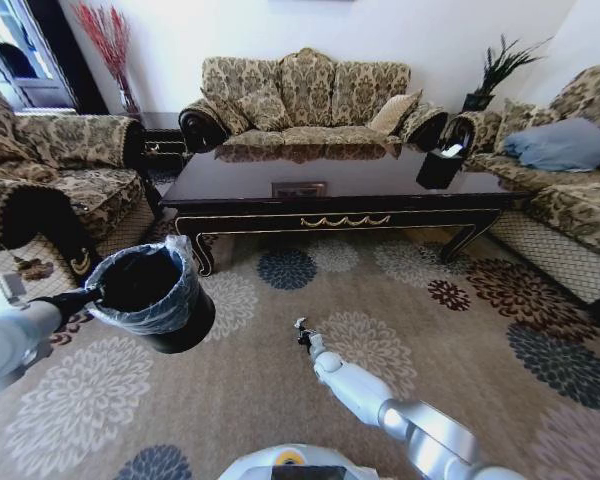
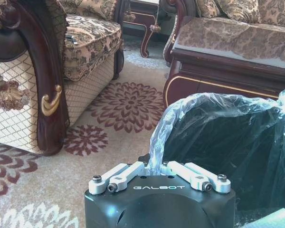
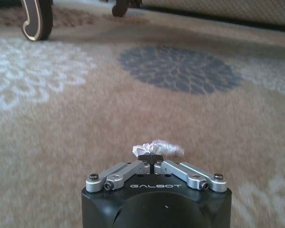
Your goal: Move to the front of the table and pick up the trash from the floor, then place it into the trash bin.
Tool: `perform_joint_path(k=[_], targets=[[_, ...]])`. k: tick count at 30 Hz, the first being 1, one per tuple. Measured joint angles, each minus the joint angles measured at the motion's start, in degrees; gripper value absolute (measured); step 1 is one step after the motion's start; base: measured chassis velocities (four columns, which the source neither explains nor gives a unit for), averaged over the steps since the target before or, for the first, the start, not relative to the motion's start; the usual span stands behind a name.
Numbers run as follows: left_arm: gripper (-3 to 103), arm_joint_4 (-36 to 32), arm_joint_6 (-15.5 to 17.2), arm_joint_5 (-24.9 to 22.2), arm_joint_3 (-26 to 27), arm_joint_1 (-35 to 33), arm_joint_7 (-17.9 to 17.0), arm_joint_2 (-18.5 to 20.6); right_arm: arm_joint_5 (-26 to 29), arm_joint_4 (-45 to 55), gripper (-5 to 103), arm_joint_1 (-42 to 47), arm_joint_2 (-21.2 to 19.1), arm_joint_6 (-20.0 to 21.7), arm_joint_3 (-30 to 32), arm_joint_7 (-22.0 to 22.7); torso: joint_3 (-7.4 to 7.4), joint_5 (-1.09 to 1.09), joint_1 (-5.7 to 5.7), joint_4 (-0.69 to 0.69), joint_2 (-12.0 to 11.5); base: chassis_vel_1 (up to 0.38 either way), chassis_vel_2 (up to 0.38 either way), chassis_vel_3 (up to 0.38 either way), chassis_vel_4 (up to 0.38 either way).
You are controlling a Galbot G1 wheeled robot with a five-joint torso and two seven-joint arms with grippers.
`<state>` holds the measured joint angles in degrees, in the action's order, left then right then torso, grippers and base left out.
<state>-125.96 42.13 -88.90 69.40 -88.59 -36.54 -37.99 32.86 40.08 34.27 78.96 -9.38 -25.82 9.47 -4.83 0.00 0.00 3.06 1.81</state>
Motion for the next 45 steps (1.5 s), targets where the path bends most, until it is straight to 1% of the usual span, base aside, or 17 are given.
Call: perform_joint_path(k=[4,7,8,10,13,14,17,22,24,26,30,33,36,37,38,41,45], targets=[[4,0.0,0.0,0.2,-0.5,0.0,0.0,-0.3,-0.5,4.3,0,0.1,-2.2,-1.2,-0.3,0.0,0.00,0.00,0.00,0.00,0.0,0.000,0.000,0.000,0.000],[4,-0.7,0.0,0.6,-1.7,-0.1,-0.1,-1.3,-3.2,10.4,0,0.5,-5.3,-3.0,1.3,-0.4,0.00,-0.01,0.00,-0.01,0.0,0.000,0.000,0.000,0.000],[4,-0.7,0.0,0.6,-1.7,-0.1,-0.1,-1.3,-3.2,10.4,0,0.5,-5.3,-3.0,1.3,-0.4,0.00,-0.01,0.00,-0.01,0.0,0.000,0.000,0.000,0.000],[4,-2.0,0.0,0.9,-3.1,-0.5,-0.4,-2.6,-3.9,15.8,0,0.8,-8.2,-3.5,2.2,-0.6,0.00,-0.02,0.00,-0.01,0.0,0.000,0.000,0.000,0.000],[4,-3.5,0.0,4.1,-6.8,-2.2,0.0,-5.3,-2.8,26.2,0,0.8,-15.1,-3.6,3.2,-0.2,0.00,0.01,0.00,0.02,0.0,0.000,0.000,0.000,0.000],[4,-3.5,0.0,4.1,-6.8,-2.2,0.0,-5.3,-2.8,26.2,0,0.8,-15.1,-3.6,3.2,-0.2,0.00,0.01,0.00,0.02,0.0,0.000,0.000,0.000,0.000],[4,-4.6,0.0,5.3,-9.9,-2.9,0.0,-6.5,-1.3,36.7,0,0.1,-20.0,-3.6,3.9,0.3,0.00,0.03,0.00,0.00,0.0,0.000,0.000,0.000,0.000],[4,-5.6,0.0,4.7,-11.2,-3.2,-0.2,-5.2,-0.2,45.4,0,-0.7,-23.2,-3.7,4.5,0.5,0.00,-0.01,0.00,0.00,0.0,0.000,0.000,0.000,0.000],[4,-5.8,0.0,4.6,-11.4,-3.4,-0.2,-4.9,0.0,47.2,0,-0.8,-23.7,-3.8,4.6,0.4,0.00,-0.01,0.00,0.00,0.0,0.000,0.000,0.000,0.000],[4,-6.4,0.0,4.4,-12.4,-3.5,-0.3,-4.0,0.4,52.8,0,-1.0,-24.9,-3.9,4.5,0.2,0.01,-0.01,0.00,-0.01,0.0,0.000,0.000,0.000,0.000],[4,-6.6,0.0,4.5,-13.8,-3.0,-0.4,-3.4,0.4,56.7,0,-1.5,-25.8,-4.5,3.6,-0.3,0.00,-0.01,0.00,-0.01,0.0,0.000,0.000,0.000,0.000],[4,-6.4,0.0,4.5,-15.0,-2.1,-0.4,-2.6,0.2,59.4,0,-2.5,-26.5,-5.9,2.1,-2.0,0.00,0.00,0.00,0.01,0.0,0.000,0.000,0.000,0.000],[4,-5.5,0.0,4.3,-15.0,-1.4,-0.3,-1.6,0.2,60.9,0,-5.4,-26.8,-8.5,-1.5,-6.1,0.00,0.00,0.00,0.01,0.0,0.000,0.000,0.000,0.000],[4,-5.0,0.0,3.5,-14.2,-0.9,-0.3,-0.8,0.2,60.9,0,-8.1,-26.5,-10.4,-4.9,-8.8,0.00,0.00,0.00,-0.01,0.0,0.000,0.000,0.000,0.000],[4,-5.0,0.0,3.5,-14.2,-0.9,-0.3,-0.8,0.2,60.9,0,-8.1,-26.5,-10.4,-4.9,-8.8,0.00,0.00,0.00,-0.01,0.0,0.000,0.000,0.000,0.000],[4,-4.3,0.0,1.7,-12.8,-0.1,-0.6,0.0,0.3,60.2,0,-13.6,-24.3,-12.1,-10.5,-12.1,0.00,0.01,0.00,-0.02,0.0,0.000,0.000,0.000,0.000],[4,-2.2,0.0,0.8,-13.6,2.3,-1.0,1.1,0.0,59.4,0,-16.3,-22.5,-12.3,-13.3,-12.7,-0.01,0.02,0.00,-0.02,0.0,0.000,0.000,0.000,0.000]])
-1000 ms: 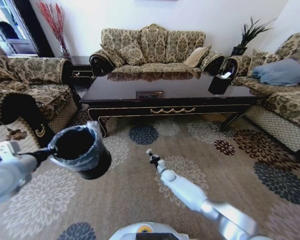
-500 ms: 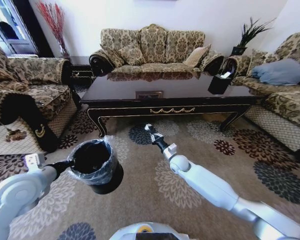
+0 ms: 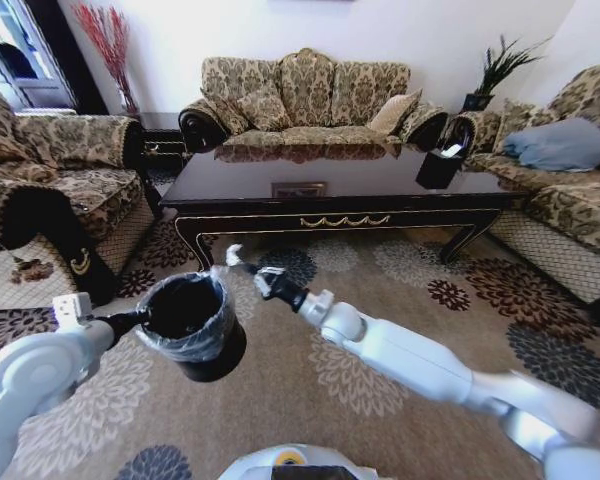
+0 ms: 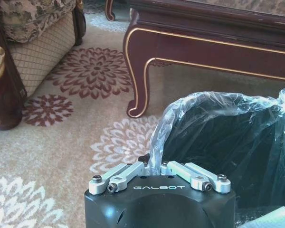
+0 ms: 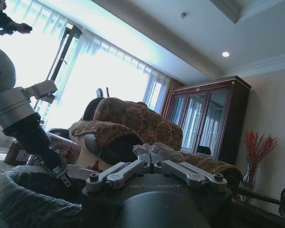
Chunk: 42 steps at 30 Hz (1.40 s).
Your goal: Move to the front of the table and pick up the trash from the floor, then place it into the trash bin.
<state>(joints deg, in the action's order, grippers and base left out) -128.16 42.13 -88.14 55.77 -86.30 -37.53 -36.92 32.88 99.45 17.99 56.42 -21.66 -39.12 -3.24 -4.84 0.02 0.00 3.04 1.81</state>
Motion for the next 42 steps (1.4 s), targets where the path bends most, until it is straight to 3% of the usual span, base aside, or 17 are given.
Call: perform_joint_path(k=[10,17,29,36,38,42], targets=[[4,4.9,0.0,-1.4,-2.6,5.4,0.7,1.9,-0.8,-1.7,0,-2.5,1.4,-0.3,-2.9,-1.0,0.00,0.00,0.00,0.02,0.0,0.000,0.000,0.000,0.000],[4,6.7,0.0,-2.0,-6.5,11.1,0.8,2.3,-2.2,-5.9,0,-3.9,5.0,-1.5,-5.6,-2.8,0.00,-0.01,0.00,0.02,0.0,0.000,0.000,0.000,0.000],[4,6.8,0.0,-2.3,-6.8,11.9,1.1,2.5,-1.6,-7.2,-3,-6.4,6.8,-1.5,-7.6,-2.8,0.00,-0.01,0.00,0.02,0.0,0.000,0.000,0.000,0.000],[4,6.1,0.0,-2.5,-4.9,9.9,1.2,3.1,-1.6,-6.7,28,-6.7,5.8,-1.2,-7.6,-2.7,0.00,-0.01,0.00,0.02,0.0,0.000,0.000,0.000,0.000],[4,6.0,0.0,-2.5,-4.7,9.6,1.2,3.2,-1.6,-6.6,28,-6.7,5.6,-1.2,-7.5,-2.7,0.01,-0.02,0.00,0.02,0.0,0.000,0.000,0.000,0.000],[4,5.6,0.0,-2.1,-3.7,7.9,1.3,2.7,-1.5,-5.7,50,-6.2,4.4,-1.1,-6.1,-1.8,0.01,-0.03,0.00,0.01,0.0,0.000,0.000,0.000,0.000]])
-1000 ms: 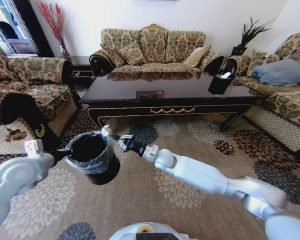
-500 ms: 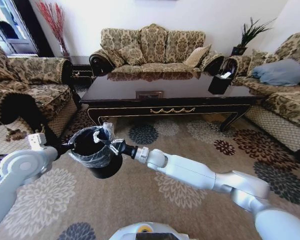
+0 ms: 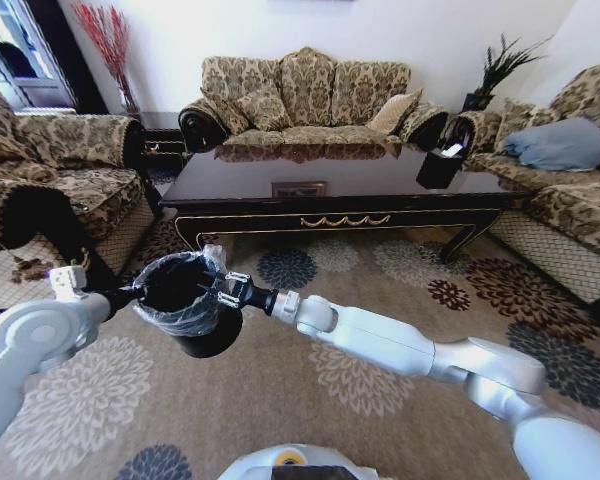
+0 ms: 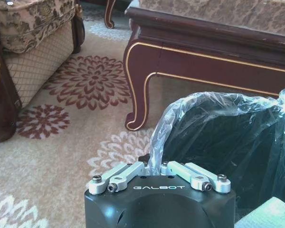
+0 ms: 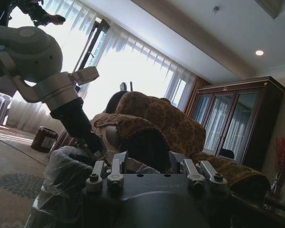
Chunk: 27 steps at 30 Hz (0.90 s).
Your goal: Move to the front of the table and pick up the trash from the floor, then place it into the trash bin.
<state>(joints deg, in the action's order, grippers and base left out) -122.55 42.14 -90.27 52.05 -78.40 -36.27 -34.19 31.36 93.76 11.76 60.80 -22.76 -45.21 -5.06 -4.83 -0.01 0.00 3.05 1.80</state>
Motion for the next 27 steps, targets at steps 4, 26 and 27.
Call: perform_joint_path(k=[4,26,27], targets=[[4,0.2,0.0,0.9,0.5,-1.4,-0.5,-1.8,0.8,0.3,61,0.6,-1.7,0.0,2.4,0.8,0.00,0.00,0.00,0.00,0.0,0.000,0.000,0.000,0.000],[4,8.7,-1.4,19.5,-13.8,1.4,3.9,-11.5,2.6,-9.7,100,19.6,-6.3,5.1,20.1,21.0,0.00,0.00,0.00,0.01,0.0,0.000,0.000,0.000,0.000],[4,9.3,-1.5,20.3,-15.2,2.2,4.4,-12.0,2.4,-10.3,100,20.1,-6.3,5.0,20.8,21.0,0.00,-0.01,0.00,0.01,0.0,0.000,0.000,0.000,0.000]])
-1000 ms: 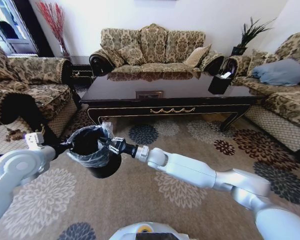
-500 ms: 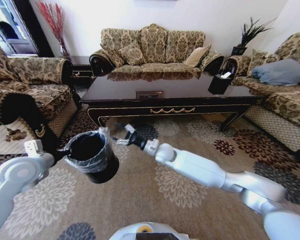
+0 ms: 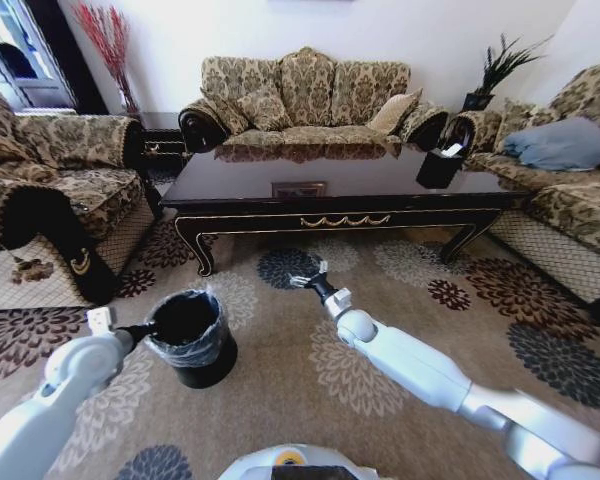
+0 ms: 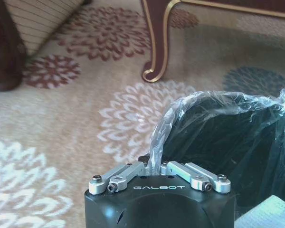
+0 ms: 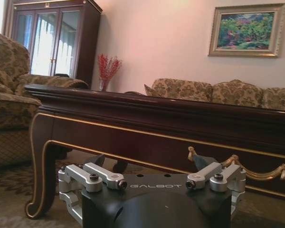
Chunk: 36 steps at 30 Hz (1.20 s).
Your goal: Move to the front of the table and pick up the trash from the floor, then place it into the trash bin.
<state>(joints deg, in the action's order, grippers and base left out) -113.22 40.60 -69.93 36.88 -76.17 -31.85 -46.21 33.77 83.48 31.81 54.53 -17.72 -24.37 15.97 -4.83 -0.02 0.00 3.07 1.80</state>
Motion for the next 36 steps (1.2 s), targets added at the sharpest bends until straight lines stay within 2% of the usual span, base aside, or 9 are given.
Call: perform_joint_path(k=[2,6,10,24,28,30,33,34,36], targets=[[4,0.4,-0.1,0.6,-0.8,0.5,0.4,-0.4,-0.1,-0.2,100,0.2,0.1,-0.1,0.4,0.0,0.00,0.00,0.00,0.00,0.0,0.000,0.000,0.000,0.000],[4,2.9,-1.2,5.6,-6.4,3.5,2.7,-3.7,-0.5,-1.7,100,1.9,1.0,-0.6,3.0,0.1,0.00,0.01,0.00,0.00,0.0,0.000,0.000,0.000,0.000],[4,4.3,-2.1,8.3,-8.1,4.1,4.2,-4.4,-0.7,-2.7,100,2.1,1.4,-1.1,3.5,0.1,0.00,0.01,0.00,-0.01,0.0,0.000,0.000,0.000,0.000],[3,5.1,-5.0,13.9,-9.7,2.3,7.6,-5.0,-0.7,-2.7,100,2.0,1.6,-1.3,3.9,-0.2,0.00,0.03,0.00,-0.02,0.0,0.000,0.000,0.000,0.000],[14,4.4,-6.9,14.2,-9.6,1.3,7.6,-4.5,-0.7,-2.6,100,2.0,1.6,-1.3,3.8,-0.3,0.00,0.01,0.00,0.00,0.0,0.000,0.000,0.000,0.000],[24,3.7,-10.8,15.0,-9.5,-0.2,6.9,-3.3,-0.6,-2.6,100,2.1,1.7,-1.3,3.9,-0.3,0.00,0.03,0.00,0.00,0.0,0.000,0.000,0.000,0.000],[30,2.6,-11.5,13.8,-8.5,-1.1,5.4,-2.1,-0.3,-2.6,100,2.1,1.8,-1.4,4.0,-0.3,0.00,0.03,0.00,-0.01,0.0,0.000,0.000,0.000,0.000],[40,1.6,-11.5,12.2,-7.2,-2.0,4.1,-1.3,0.1,-2.6,100,2.1,1.8,-1.4,4.2,-0.3,0.00,0.00,0.00,-0.02,0.0,0.000,0.000,0.000,0.000],[45,0.0,-11.5,10.3,-4.8,-3.2,2.6,-0.1,0.5,-2.6,100,2.1,1.7,-1.4,4.5,-0.3,0.00,0.03,0.00,-0.02,0.0,0.000,0.000,0.000,0.000]])
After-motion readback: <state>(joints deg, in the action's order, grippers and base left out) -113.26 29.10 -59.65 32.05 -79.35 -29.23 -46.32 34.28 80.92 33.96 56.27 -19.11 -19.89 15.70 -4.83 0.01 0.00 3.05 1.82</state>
